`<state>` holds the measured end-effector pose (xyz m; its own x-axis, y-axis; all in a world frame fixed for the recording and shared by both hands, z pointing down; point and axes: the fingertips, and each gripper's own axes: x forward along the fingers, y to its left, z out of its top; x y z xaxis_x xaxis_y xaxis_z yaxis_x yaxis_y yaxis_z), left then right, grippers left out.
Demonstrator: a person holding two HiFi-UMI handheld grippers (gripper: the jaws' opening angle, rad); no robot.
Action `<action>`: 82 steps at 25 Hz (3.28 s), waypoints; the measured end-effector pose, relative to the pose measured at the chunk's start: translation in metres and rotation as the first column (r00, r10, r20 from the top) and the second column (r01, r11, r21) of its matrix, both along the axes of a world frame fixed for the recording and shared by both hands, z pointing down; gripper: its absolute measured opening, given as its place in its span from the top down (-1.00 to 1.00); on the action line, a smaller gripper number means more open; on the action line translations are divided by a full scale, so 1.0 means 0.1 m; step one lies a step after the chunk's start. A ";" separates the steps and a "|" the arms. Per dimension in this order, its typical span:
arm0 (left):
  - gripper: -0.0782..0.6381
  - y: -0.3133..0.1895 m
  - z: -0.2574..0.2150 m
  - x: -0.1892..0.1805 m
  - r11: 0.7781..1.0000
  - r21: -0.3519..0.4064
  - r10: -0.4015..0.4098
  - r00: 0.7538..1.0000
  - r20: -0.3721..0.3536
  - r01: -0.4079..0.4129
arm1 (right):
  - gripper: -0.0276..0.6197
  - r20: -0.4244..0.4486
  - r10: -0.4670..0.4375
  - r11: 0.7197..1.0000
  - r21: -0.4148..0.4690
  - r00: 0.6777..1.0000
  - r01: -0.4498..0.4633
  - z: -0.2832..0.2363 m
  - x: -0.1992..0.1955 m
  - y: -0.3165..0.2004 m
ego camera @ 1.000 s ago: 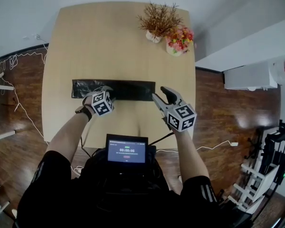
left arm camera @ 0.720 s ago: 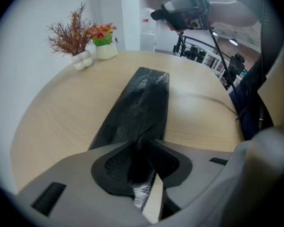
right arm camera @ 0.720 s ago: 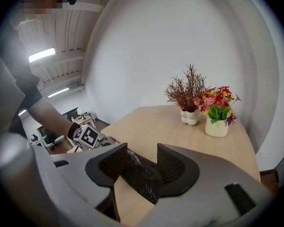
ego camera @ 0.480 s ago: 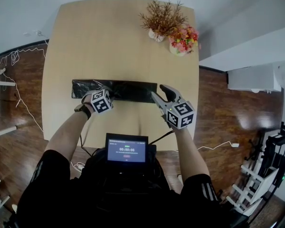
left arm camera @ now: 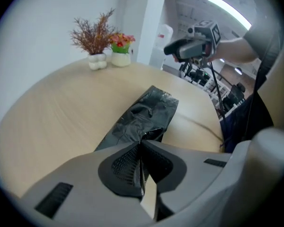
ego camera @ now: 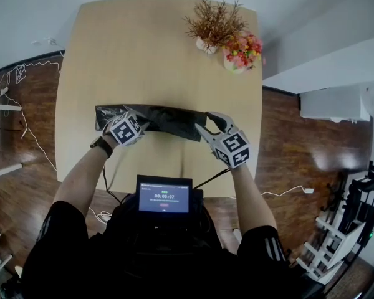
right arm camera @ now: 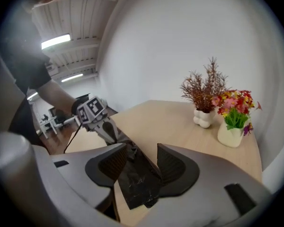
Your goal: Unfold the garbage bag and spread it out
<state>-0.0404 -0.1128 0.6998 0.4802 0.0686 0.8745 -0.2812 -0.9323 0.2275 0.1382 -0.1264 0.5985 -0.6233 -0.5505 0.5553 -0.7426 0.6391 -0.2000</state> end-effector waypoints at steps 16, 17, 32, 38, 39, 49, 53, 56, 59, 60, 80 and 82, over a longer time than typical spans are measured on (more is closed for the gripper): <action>0.77 -0.31 -0.19 -0.11 0.990 -0.022 -0.139 0.988 -0.069 0.137 | 0.26 -0.459 -0.542 0.833 -0.180 0.704 0.524 1.12 -0.42 0.78; 0.77 -0.31 -0.19 -0.11 0.990 -0.025 -0.141 0.988 -0.069 0.139 | 0.33 -0.477 -0.540 0.833 -0.188 0.693 0.520 1.17 -0.40 0.78; 0.44 0.04 -0.70 -0.23 0.958 0.284 0.040 0.998 -0.044 -0.026 | 0.90 -0.391 -0.375 0.927 -0.148 0.841 0.344 0.85 -0.28 0.39; 0.44 0.35 -0.68 -0.14 0.961 0.266 0.097 0.992 -0.077 -0.073 | 0.90 -0.364 -0.324 0.946 -0.112 0.873 0.305 0.64 -0.32 0.17; 0.44 0.40 -0.61 -0.12 0.960 0.262 0.115 0.991 -0.063 -0.094 | 0.90 -0.360 -0.315 0.949 -0.107 0.878 0.296 0.60 -0.33 0.12; 0.46 0.71 -0.38 0.33 0.946 0.234 0.249 0.964 -0.091 -0.223 | 0.90 -0.341 -0.245 0.970 -0.093 0.908 0.226 0.36 -0.24 -0.31; 0.46 0.94 -0.33 0.42 0.938 0.210 0.302 0.947 -0.113 -0.275 | 0.90 -0.312 -0.198 0.980 -0.084 0.929 0.181 0.27 -0.18 -0.47; 0.46 0.81 -0.24 0.38 0.945 0.248 0.240 0.967 -0.087 -0.213 | 0.90 -0.286 -0.165 0.986 -0.076 0.944 0.149 0.23 -0.14 -0.58; 0.46 0.45 -0.08 0.25 0.958 0.279 0.083 0.996 -0.044 -0.068 | 0.90 -0.284 -0.154 0.987 -0.076 0.946 0.138 0.25 -0.10 -0.66; 0.46 0.33 -0.02 0.20 0.959 0.282 0.038 0.999 -0.023 -0.030 | 0.90 -0.282 -0.151 0.988 -0.080 0.947 0.134 0.26 -0.10 -0.68; 0.46 0.48 0.48 -0.24 0.991 -0.105 0.105 0.981 0.162 -0.089 | 0.90 -0.292 -0.107 0.974 -0.223 0.950 0.041 0.68 0.09 -0.97; 0.46 0.58 0.48 -0.27 0.986 -0.121 0.130 0.977 0.166 -0.111 | 0.90 -0.300 -0.126 0.968 -0.245 0.946 0.051 0.75 0.06 -0.95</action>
